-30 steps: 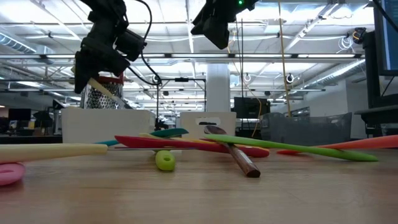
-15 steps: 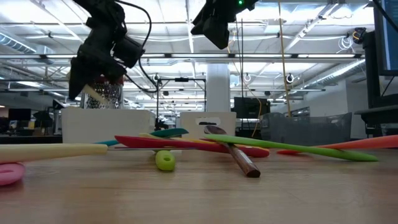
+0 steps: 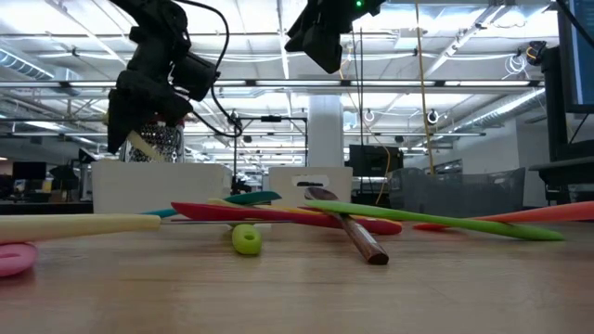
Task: Pick & Place Kitchen Items
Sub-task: Put the yellow knife into the left white bin
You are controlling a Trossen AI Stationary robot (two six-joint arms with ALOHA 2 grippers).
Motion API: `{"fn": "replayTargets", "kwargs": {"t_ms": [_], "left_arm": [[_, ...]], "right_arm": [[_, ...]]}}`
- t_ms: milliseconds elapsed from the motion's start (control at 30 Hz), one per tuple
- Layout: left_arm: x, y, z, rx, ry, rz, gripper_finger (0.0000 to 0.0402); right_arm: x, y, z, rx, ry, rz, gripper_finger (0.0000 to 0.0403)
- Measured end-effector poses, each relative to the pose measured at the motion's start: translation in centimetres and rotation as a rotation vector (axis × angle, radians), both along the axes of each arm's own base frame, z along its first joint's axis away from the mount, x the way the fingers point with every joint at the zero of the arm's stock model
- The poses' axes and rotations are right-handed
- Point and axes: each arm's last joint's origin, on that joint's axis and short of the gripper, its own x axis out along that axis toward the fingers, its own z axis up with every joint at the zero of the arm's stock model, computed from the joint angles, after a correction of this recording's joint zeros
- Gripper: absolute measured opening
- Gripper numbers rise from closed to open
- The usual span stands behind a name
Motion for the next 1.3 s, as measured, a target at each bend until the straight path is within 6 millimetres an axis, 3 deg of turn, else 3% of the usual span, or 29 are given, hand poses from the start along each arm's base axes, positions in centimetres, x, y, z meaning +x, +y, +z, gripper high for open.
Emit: {"fn": "replayTargets", "kwargs": {"t_ms": [400,600,1300], "left_arm": [[0.0,-0.1,0.1,0.001,0.013,0.013,0.0080],[-0.4,-0.1,1.3,-0.021,0.063,0.049,0.0080],[-1.6,-1.0,4.3,0.088,-0.078,0.112,0.0081]], "right_arm": [[0.0,0.0,0.0,0.000,0.000,0.000,0.0130],[0.0,0.0,0.0,0.000,0.000,0.001,0.0130],[0.0,0.0,0.0,0.020,-0.018,0.001,0.0130]]}}
